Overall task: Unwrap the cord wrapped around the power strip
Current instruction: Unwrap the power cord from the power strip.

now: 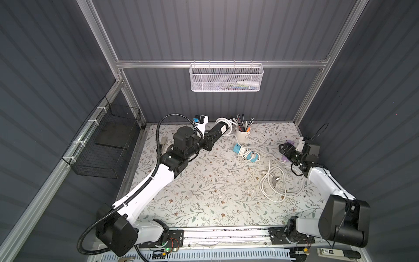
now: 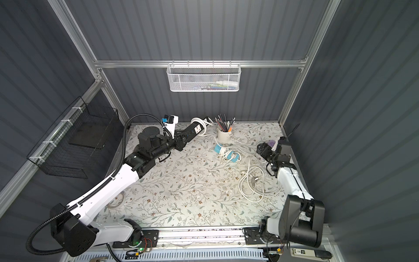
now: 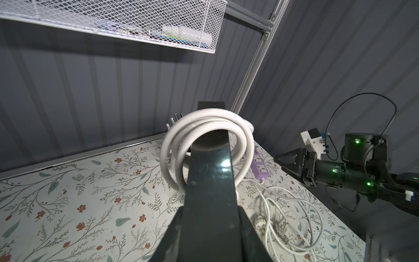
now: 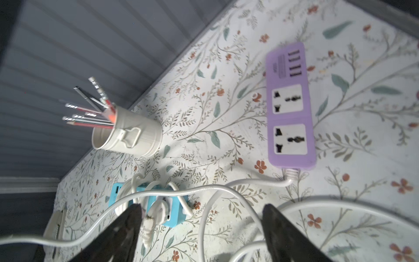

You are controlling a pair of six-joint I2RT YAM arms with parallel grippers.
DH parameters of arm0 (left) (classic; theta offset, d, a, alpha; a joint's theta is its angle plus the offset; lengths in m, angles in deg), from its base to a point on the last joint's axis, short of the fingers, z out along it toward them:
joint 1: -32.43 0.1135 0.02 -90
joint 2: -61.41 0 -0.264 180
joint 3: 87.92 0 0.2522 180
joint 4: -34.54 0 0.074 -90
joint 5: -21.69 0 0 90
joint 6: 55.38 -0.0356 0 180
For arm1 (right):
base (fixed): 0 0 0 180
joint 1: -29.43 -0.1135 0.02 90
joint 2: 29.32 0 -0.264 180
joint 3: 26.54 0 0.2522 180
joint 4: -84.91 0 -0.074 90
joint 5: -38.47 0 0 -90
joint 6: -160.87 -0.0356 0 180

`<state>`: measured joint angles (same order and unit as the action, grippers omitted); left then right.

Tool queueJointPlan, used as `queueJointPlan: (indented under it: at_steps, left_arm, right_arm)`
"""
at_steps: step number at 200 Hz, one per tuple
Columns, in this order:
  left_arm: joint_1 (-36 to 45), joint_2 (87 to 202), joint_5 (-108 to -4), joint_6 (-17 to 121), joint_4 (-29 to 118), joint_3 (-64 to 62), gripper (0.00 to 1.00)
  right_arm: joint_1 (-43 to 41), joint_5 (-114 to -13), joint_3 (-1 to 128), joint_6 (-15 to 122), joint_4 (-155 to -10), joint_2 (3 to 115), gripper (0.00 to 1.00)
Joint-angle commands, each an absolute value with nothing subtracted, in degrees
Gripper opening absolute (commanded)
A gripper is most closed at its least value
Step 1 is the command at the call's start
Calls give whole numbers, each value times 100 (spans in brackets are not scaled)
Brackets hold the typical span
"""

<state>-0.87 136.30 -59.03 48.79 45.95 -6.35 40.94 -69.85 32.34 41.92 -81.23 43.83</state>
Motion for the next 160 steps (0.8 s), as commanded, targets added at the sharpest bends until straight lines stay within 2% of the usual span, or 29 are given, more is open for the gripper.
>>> queueJointPlan:
  at_steps: [1, 48, 95, 160]
  left_arm:
    - [-70, 13718, -5653, 4949, 4443, -172, 0]
    - [-70, 13858, -5303, 5105, 4861, 296, 0]
    - [-70, 13840, -5077, 5252, 5137, 509, 0]
    - [-70, 13779, -4804, 5375, 5213, 564, 0]
  right_arm:
    - [3845, -7685, 3458, 4659, -8114, 4162, 97]
    - [2787, -8885, 3628, 5089, -9409, 4336, 99]
    - [2260, -9828, 3910, 4742, -11321, 5357, 99]
    - [1714, -10165, 4379, 4705, -12180, 6559, 99]
